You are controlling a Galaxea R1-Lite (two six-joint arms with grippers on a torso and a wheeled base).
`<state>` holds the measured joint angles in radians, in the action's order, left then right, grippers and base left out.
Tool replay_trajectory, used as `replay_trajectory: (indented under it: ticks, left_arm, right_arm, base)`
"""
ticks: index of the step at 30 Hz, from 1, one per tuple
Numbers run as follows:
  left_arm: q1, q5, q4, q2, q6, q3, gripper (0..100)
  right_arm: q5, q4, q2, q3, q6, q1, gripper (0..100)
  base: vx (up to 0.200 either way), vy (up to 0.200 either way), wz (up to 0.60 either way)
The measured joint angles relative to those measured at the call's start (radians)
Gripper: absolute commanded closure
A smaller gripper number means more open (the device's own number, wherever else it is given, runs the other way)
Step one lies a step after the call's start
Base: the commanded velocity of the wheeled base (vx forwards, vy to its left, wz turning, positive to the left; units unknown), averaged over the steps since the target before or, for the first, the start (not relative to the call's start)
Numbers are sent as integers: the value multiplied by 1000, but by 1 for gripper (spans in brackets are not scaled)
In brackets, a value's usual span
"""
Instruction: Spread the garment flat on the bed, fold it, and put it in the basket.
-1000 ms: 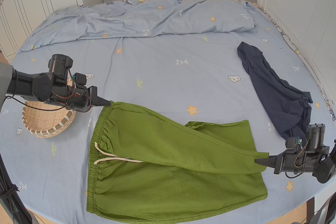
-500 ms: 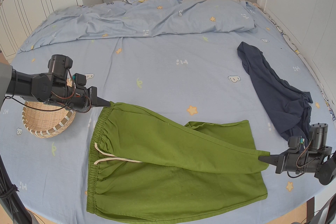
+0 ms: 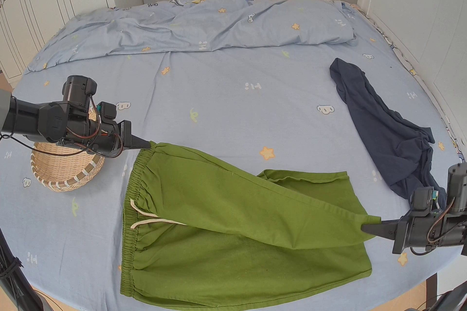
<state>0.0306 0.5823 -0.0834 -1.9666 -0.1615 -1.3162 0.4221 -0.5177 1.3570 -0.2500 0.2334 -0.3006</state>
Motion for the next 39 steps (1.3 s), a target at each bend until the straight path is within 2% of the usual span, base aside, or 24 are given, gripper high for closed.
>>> replay_trajectory:
  ticks: [4,9,17,23,29,36,39]
  left_arm:
    - [-6,0,2,17,-1,12,100]
    - [-15,-1,25,35,-4,23,100]
    - [-47,-2,114,51,-22,48,100]
    - [-70,-4,231,58,-64,79,100]
    - [-80,-11,413,57,-127,120,100]
    - [-84,-15,614,51,-144,191,100]
    - [-84,-16,661,45,-146,217,100]
  right_arm:
    - [-20,116,-89,-114,9,-27,100]
    - [-28,150,-133,-244,10,-26,100]
    - [-28,151,-22,-418,7,29,100]
    - [-24,110,117,-541,7,73,100]
    - [-20,71,259,-674,5,104,100]
    - [-9,65,400,-833,4,129,100]
    - [-7,64,455,-899,3,136,100]
  base:
    - [0,0,0]
    - [0,0,0]
    - [0,0,0]
    - [0,0,0]
    - [0,0,0]
    - [0,0,0]
    - [0,0,0]
